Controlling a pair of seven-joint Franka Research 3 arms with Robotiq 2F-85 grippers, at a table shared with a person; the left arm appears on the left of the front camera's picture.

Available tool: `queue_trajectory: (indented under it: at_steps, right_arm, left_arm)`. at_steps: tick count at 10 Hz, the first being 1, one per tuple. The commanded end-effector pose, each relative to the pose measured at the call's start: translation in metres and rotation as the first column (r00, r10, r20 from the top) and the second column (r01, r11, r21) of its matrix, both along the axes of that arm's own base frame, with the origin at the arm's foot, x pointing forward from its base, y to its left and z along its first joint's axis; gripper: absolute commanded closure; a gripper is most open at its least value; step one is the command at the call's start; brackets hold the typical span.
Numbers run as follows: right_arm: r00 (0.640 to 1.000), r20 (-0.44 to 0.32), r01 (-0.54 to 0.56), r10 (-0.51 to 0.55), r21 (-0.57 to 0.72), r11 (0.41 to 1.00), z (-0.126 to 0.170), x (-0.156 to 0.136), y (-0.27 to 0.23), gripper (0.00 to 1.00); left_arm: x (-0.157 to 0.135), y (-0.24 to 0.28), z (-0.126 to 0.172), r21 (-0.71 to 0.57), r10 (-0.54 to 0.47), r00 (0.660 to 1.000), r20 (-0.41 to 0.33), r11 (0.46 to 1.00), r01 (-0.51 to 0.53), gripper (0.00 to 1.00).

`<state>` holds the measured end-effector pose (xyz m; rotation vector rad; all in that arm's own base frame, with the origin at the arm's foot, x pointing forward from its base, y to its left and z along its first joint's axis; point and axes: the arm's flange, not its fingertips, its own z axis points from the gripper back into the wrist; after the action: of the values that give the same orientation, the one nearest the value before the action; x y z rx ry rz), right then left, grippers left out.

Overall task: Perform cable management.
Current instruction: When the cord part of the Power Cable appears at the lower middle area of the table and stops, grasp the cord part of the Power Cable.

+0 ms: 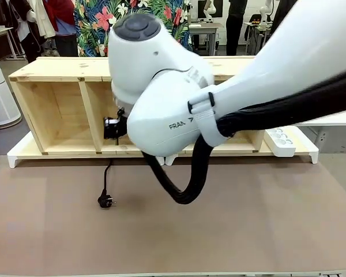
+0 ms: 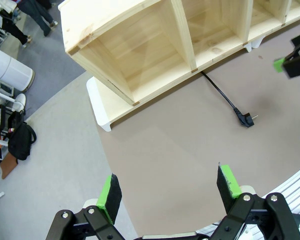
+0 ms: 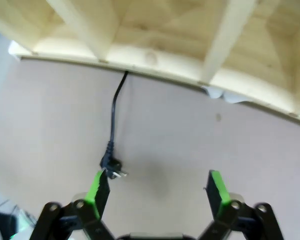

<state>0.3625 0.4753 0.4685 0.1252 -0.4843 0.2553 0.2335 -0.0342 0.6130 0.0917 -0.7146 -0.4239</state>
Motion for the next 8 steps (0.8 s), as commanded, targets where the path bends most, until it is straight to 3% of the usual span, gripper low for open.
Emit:
queue_trajectory:
  at_steps: [1, 4, 8]
  right_arm:
    - [0.999, -0.041, -0.011, 0.01, -0.017, 1.0, -0.012, 0.011, 0.04, 0.0]
    - [0.996, -0.082, -0.028, 0.024, -0.052, 0.998, -0.036, 0.009, 0.061, 0.0]
    - [0.995, -0.09, -0.052, 0.046, -0.069, 0.996, -0.046, 0.011, 0.064, 0.0]
  left_arm:
    - [0.0, 0.001, 0.001, -0.003, 0.003, 1.0, 0.003, 1.0, -0.003, 0.0]
    - [0.0, 0.001, 0.001, -0.003, 0.003, 1.0, 0.003, 1.0, -0.003, 0.0]
    - [0.0, 0.001, 0.001, -0.003, 0.003, 1.0, 0.003, 1.0, -0.003, 0.0]
